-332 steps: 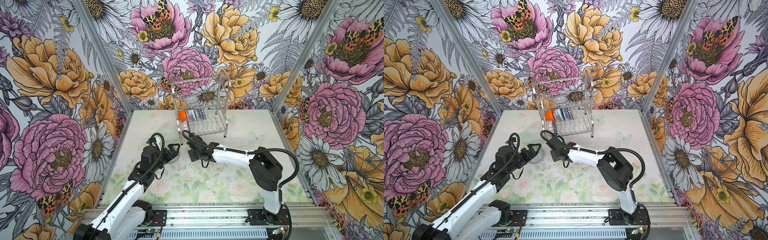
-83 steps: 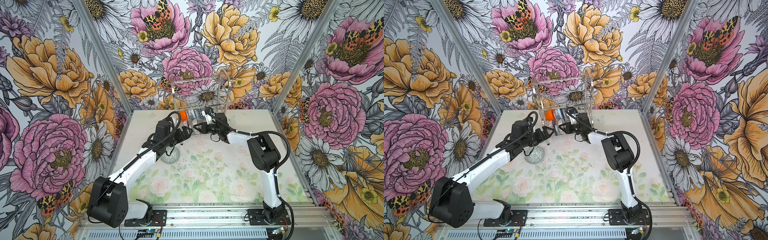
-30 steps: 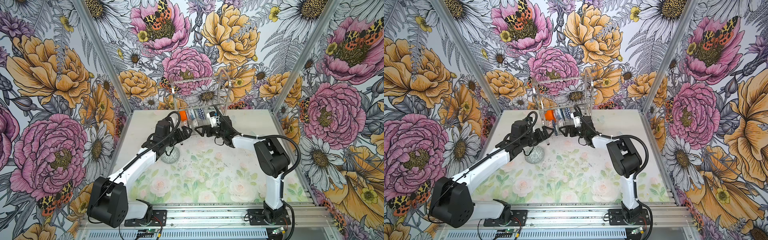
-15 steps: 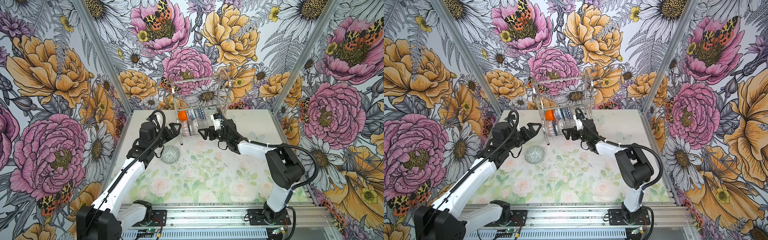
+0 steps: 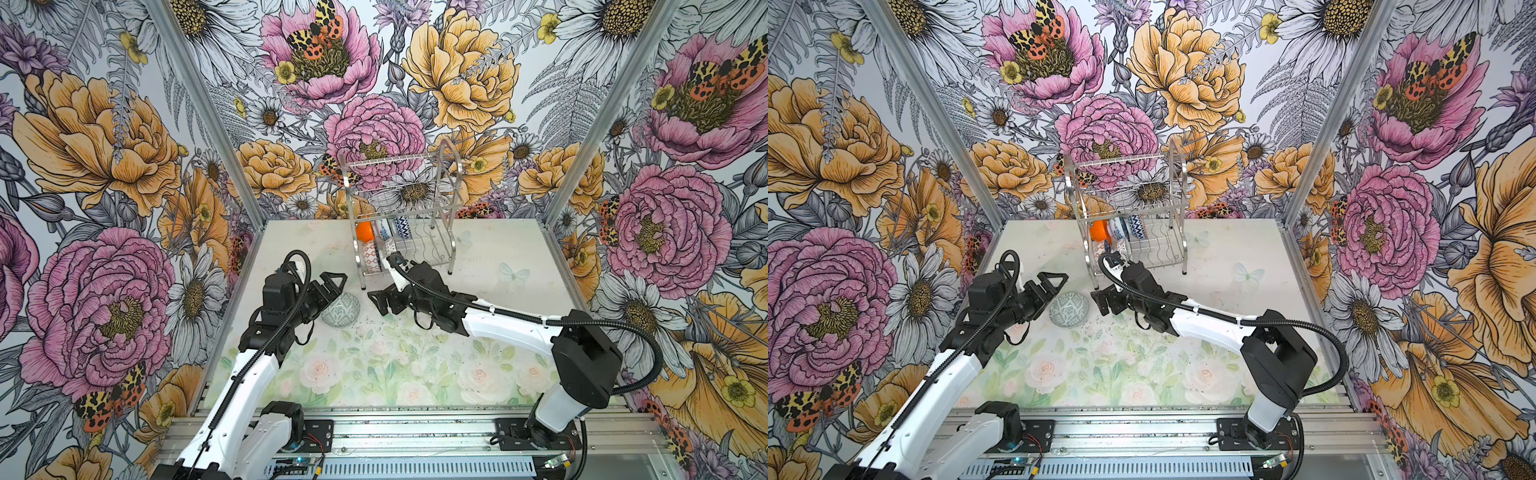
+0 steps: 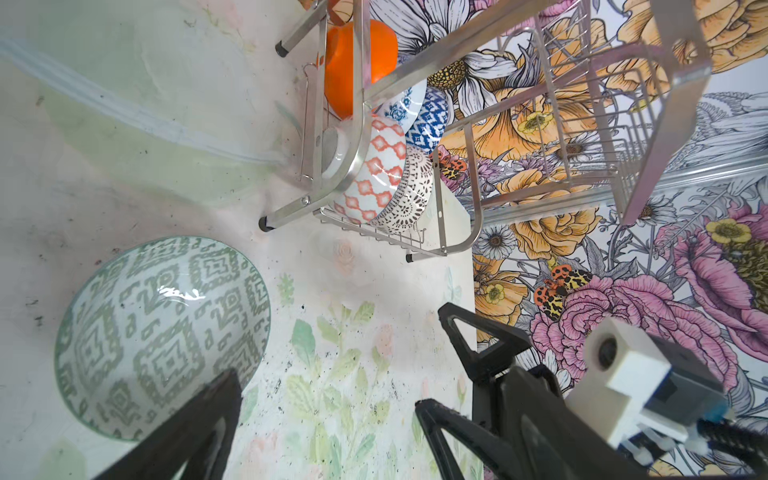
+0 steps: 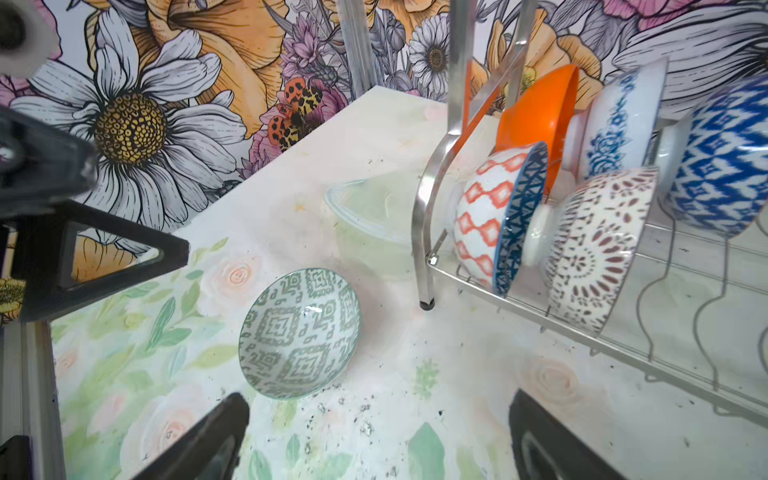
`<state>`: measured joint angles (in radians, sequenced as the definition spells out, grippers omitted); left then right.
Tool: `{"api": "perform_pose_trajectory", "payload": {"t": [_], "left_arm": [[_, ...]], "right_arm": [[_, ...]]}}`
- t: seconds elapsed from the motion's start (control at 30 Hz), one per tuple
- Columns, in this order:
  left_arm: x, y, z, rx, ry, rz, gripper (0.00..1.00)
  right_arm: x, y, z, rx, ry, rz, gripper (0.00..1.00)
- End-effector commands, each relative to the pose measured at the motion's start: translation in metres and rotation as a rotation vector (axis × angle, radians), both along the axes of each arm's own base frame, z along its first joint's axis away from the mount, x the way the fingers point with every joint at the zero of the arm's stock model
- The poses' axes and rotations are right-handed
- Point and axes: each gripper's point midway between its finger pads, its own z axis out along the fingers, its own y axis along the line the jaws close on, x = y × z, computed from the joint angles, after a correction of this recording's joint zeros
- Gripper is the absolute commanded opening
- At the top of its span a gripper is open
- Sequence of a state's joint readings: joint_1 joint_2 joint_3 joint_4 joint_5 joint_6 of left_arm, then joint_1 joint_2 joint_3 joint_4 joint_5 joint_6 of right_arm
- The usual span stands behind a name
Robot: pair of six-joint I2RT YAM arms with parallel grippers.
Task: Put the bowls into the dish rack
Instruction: 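Move the right gripper down to the rim of the green-patterned bowl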
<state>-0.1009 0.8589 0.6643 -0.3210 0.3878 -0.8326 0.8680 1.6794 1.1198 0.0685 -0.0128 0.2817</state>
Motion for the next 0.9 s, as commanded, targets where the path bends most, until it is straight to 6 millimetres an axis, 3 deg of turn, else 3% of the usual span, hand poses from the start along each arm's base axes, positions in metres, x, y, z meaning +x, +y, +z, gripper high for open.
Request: {"api": "perform_pose_trajectory", "payload": {"t": [0.0, 0.5, 0.67, 0.87], "left_arm": [[-0.011, -0.001, 0.000, -0.045, 0.004, -0.017, 0.99], [-0.031, 0.002, -0.011, -0.094, 0.010, -0.036, 0.99], [-0.032, 0.008, -0.011, -0.089, 0.005, -0.035, 0.99], [-0.033, 0.011, -0.012, -0.094, 0.003, -0.041, 0.99]], "right_arm": [[0.003, 0.013, -0.012, -0.037, 0.044, -0.052, 0.95], [0.035, 0.067, -0.076, -0.009, 0.274, -0.179, 0.56], [0.039, 0.070, -0.101, -0.043, 0.310, -0.199, 0.47], [0.040, 0.071, -0.116, -0.069, 0.328, -0.210, 0.37]]}}
